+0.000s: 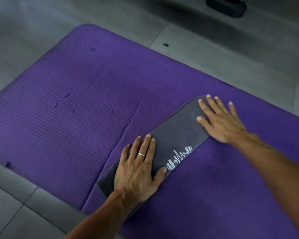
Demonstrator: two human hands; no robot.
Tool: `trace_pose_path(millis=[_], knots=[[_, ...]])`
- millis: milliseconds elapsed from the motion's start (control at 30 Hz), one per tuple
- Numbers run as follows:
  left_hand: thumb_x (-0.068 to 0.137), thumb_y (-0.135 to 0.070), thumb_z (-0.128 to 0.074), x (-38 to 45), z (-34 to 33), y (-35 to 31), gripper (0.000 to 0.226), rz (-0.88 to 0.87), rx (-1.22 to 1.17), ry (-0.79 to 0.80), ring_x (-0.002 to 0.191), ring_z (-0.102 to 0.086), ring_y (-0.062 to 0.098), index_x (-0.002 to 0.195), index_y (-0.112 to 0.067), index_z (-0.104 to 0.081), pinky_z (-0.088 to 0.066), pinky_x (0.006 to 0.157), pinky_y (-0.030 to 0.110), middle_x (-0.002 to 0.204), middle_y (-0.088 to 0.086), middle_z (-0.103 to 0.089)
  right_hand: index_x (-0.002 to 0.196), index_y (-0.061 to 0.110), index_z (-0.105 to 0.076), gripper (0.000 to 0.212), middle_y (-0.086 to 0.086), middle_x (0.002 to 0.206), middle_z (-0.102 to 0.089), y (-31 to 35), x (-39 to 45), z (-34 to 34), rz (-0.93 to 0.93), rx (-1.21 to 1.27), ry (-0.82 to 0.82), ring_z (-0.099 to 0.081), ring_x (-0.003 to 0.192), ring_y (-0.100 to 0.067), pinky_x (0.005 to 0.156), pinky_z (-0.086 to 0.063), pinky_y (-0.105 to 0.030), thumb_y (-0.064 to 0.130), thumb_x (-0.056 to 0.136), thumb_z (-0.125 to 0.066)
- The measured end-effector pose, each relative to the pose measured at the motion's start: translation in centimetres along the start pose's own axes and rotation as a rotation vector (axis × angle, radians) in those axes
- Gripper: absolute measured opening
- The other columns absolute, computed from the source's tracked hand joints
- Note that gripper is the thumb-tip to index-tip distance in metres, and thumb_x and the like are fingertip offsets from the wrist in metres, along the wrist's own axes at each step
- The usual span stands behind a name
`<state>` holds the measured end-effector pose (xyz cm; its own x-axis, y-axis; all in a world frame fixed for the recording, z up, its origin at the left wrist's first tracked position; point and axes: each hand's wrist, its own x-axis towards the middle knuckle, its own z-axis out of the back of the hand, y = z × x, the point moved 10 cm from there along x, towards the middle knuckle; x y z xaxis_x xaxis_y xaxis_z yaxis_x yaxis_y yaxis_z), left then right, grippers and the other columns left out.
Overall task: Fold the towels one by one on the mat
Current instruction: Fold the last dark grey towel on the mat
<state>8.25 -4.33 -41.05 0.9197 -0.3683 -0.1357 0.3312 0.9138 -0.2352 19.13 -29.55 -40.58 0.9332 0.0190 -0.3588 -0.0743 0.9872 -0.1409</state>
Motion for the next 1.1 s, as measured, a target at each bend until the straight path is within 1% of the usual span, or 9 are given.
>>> trace_pose_path(millis=[100, 233, 467, 567, 700, 833, 900, 1000, 1100], knots=[[0.086, -0.074, -0.03, -0.1, 0.3, -0.2, 0.091, -0.062, -0.033, 0.008, 0.148, -0.014, 0.025, 0.153, -0.014, -0.018, -0.019, 0.118, 0.051, 0.161, 0.004, -0.016, 0.155, 0.018, -0.007, 0.066, -0.005, 0.163, 0.001, 2.4, -2.2, 2.4, -0.037, 0.079, -0.157, 0.001, 0.15, -0.023, 0.121, -0.004, -0.049, 0.051, 0.1, -0.02], [0.075, -0.073, -0.044, -2.8, 0.3, -0.6, 0.098, -0.356, -0.034, 0.087, 0.149, 0.006, 0.017, 0.153, -0.024, -0.012, -0.007, 0.119, 0.054, 0.162, -0.004, -0.006, 0.152, 0.015, -0.028, 0.061, -0.007, 0.162, -0.015, 11.4, -7.3, 2.0, 0.262, 0.156, -0.144, -0.016, 0.148, -0.024, 0.118, -0.019, -0.044, 0.045, 0.098, -0.029], [0.073, -0.035, -0.062, -10.2, 2.9, 2.9, 0.044, -0.602, -0.068, -0.088, 0.116, -0.059, 0.028, 0.111, -0.013, -0.065, -0.049, 0.099, 0.045, 0.114, 0.008, -0.065, 0.153, 0.022, -0.023, 0.056, -0.001, 0.163, -0.002, 15.6, -11.8, -0.5, 0.237, 0.293, -0.018, 0.005, 0.15, -0.019, 0.122, -0.007, -0.042, 0.041, 0.102, -0.036], [0.084, -0.032, -0.05, -6.8, 6.9, 3.8, 0.026, -0.358, -0.298, -0.151, 0.074, -0.066, 0.023, 0.099, -0.014, -0.061, -0.052, 0.062, 0.031, 0.082, 0.001, -0.066, 0.143, 0.023, -0.045, 0.044, 0.002, 0.158, -0.027, 16.6, -12.0, 1.2, 0.251, 0.487, 0.021, -0.019, 0.146, -0.012, 0.117, -0.019, -0.027, 0.025, 0.099, -0.047], [0.092, -0.034, -0.056, -1.8, 9.7, 6.5, 0.017, 0.063, -0.621, -0.111, 0.077, -0.06, 0.013, 0.105, -0.022, -0.056, -0.042, 0.064, 0.025, 0.082, -0.012, -0.062, 0.117, 0.028, -0.061, 0.042, 0.006, 0.119, -0.067, 16.9, -12.4, 3.2, 0.067, 1.259, 0.121, -0.059, 0.099, 0.01, 0.081, -0.045, -0.007, -0.001, 0.086, -0.062], [0.086, -0.039, -0.067, 1.6, 10.1, 5.2, 0.028, 0.132, -0.875, 0.064, 0.084, -0.065, 0.012, 0.109, -0.025, -0.059, -0.051, 0.072, 0.028, 0.089, -0.004, -0.068, 0.095, 0.021, -0.066, 0.008, 0.003, 0.091, -0.072, 16.7, -12.7, 4.8, 0.021, 1.286, 0.012, -0.068, 0.082, -0.012, 0.076, -0.052, -0.028, 0.024, 0.089, -0.068], [0.087, -0.041, -0.067, 2.6, 10.2, 4.8, 0.029, 0.205, -1.106, 0.128, 0.083, -0.064, 0.017, 0.102, -0.017, -0.065, -0.051, 0.077, 0.031, 0.09, 0.003, -0.069, 0.092, 0.017, -0.062, 0.014, 0.002, 0.085, -0.067, 15.3, -12.9, 4.5, -0.043, 1.285, -0.009, -0.062, 0.079, -0.015, 0.074, -0.047, -0.032, 0.031, 0.093, -0.062], [0.087, -0.058, -0.054, 3.1, 9.2, 3.7, 0.049, 0.355, -1.585, 0.266, 0.079, -0.059, 0.021, 0.101, -0.013, -0.065, -0.045, 0.073, 0.032, 0.082, 0.007, -0.063, 0.104, 0.019, -0.062, 0.014, 0.005, 0.103, -0.072, 12.3, -13.6, 3.4, -0.199, 1.538, -0.03, -0.068, 0.098, -0.012, 0.091, -0.052, -0.035, 0.03, 0.097, -0.056], [0.078, -0.068, -0.056, 2.9, 6.9, 0.2, 0.066, 0.175, -1.603, 0.415, 0.094, -0.059, 0.025, 0.105, -0.008, -0.059, -0.044, 0.083, 0.034, 0.1, 0.008, -0.061, 0.115, 0.008, -0.061, 0.02, -0.008, 0.113, -0.071, 11.0, -14.1, 1.8, -0.367, 2.027, 0.0, -0.067, 0.106, -0.023, 0.097, -0.051, -0.044, 0.016, 0.099, -0.052]])
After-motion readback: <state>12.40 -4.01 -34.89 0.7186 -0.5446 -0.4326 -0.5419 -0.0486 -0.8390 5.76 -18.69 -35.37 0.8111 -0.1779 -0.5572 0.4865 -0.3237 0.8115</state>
